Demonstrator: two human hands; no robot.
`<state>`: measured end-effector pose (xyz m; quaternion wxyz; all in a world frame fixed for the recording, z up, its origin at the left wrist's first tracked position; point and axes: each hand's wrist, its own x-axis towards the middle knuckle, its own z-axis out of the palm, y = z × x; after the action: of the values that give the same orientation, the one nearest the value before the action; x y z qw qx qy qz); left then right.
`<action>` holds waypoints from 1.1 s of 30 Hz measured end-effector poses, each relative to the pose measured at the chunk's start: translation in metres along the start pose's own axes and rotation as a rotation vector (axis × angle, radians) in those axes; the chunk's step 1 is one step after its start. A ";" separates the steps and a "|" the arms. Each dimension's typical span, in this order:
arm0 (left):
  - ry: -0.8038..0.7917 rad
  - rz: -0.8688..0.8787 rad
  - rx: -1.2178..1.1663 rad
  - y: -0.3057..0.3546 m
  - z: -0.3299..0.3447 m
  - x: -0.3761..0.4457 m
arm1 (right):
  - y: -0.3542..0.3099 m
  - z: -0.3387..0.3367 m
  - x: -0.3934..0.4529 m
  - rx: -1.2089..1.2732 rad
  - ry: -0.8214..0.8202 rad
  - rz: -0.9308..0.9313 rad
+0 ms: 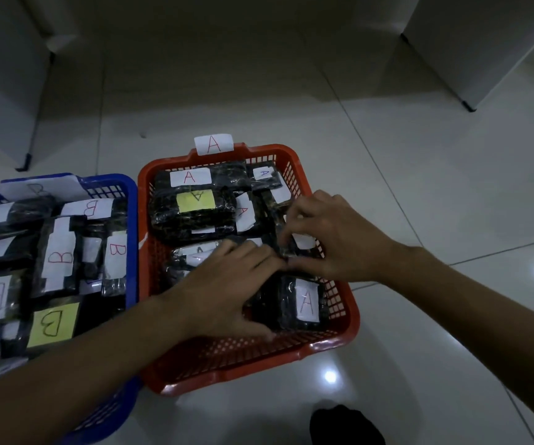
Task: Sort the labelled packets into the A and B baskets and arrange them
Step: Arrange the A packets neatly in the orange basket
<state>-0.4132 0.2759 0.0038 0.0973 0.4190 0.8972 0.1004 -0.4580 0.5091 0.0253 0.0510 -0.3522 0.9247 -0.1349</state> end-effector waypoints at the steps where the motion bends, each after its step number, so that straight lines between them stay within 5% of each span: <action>1: -0.002 -0.011 0.001 -0.005 -0.001 -0.003 | -0.006 0.000 -0.005 -0.011 -0.032 -0.034; 5: -0.004 -0.037 0.006 -0.016 -0.001 -0.009 | -0.031 0.005 -0.016 -0.014 -0.233 -0.028; 22: 0.108 -0.209 -0.057 -0.025 -0.001 -0.019 | -0.071 0.018 -0.015 -0.161 -0.488 -0.015; 29: 0.113 -0.154 0.038 -0.023 0.005 -0.018 | -0.090 0.034 0.007 -0.350 -0.480 0.077; 33: 0.100 -0.159 0.038 -0.024 0.007 -0.021 | -0.086 0.038 0.007 -0.190 -0.446 0.135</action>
<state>-0.4161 0.2453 -0.0073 0.0523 0.3427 0.9330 0.0962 -0.4008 0.4346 0.0135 0.2292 -0.3139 0.9206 0.0374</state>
